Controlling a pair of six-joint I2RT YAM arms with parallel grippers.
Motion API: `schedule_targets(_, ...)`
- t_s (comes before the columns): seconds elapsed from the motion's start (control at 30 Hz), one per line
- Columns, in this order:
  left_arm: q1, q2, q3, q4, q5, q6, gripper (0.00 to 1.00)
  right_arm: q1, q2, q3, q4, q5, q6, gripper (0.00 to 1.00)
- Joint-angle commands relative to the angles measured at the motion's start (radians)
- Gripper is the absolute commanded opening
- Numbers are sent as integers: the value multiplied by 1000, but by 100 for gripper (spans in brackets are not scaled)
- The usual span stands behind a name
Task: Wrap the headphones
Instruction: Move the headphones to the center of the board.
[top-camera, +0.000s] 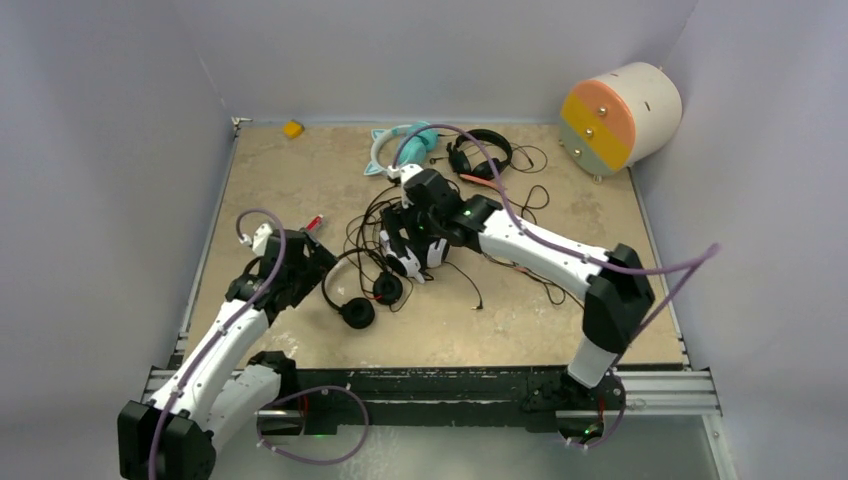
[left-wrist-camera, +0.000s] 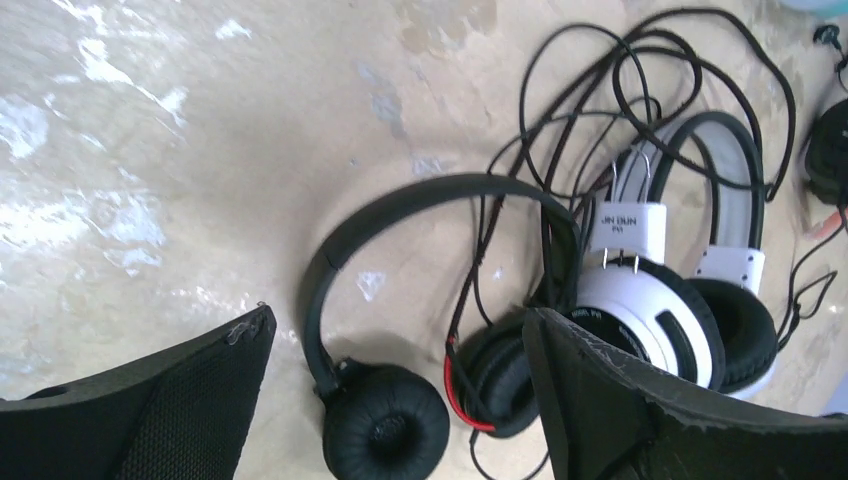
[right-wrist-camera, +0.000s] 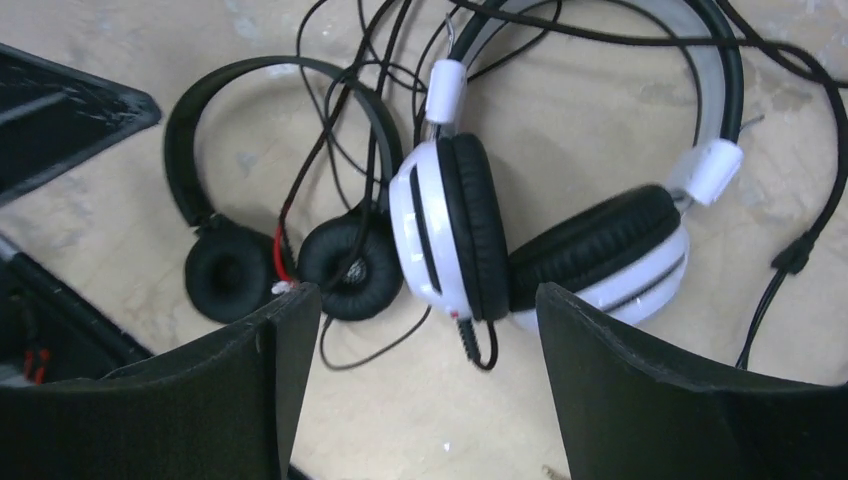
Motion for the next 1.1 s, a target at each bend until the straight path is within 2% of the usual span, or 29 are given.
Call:
schedule_targets(0.0,94,18,-33,130,115,106,92,16,129,147,-90,80,-97,82)
schedule_targets(0.2,96,111,-58,235,174,183,91,38,298,300,-197,178,-161,83)
schedule_targets(0.4,96,124,-78,294,186,265,92,50,343,297,-207,205,-175,84)
schedule_targets(0.5,96,144,-72,299,182,283,92,50,350,274,-245,279,-160,84)
schedule_targets(0.6,96,186,-82,346,248,315,90,-1,362,268,-337,438,-104,82)
schedule_targets(0.7,96,227,-100,385,321,324,88,-82,302,188,-339,493,-44,80)
schedule_targets(0.83,95,298,-101,411,388,349,87,-225,133,48,-256,539,-15,81)
schedule_targets(0.93,91,352,-92,411,412,346,87,-258,53,23,-224,533,-22,82)
schedule_targets(1.07,65,389,-83,404,428,340,86,-219,-48,-35,-123,330,-90,83)
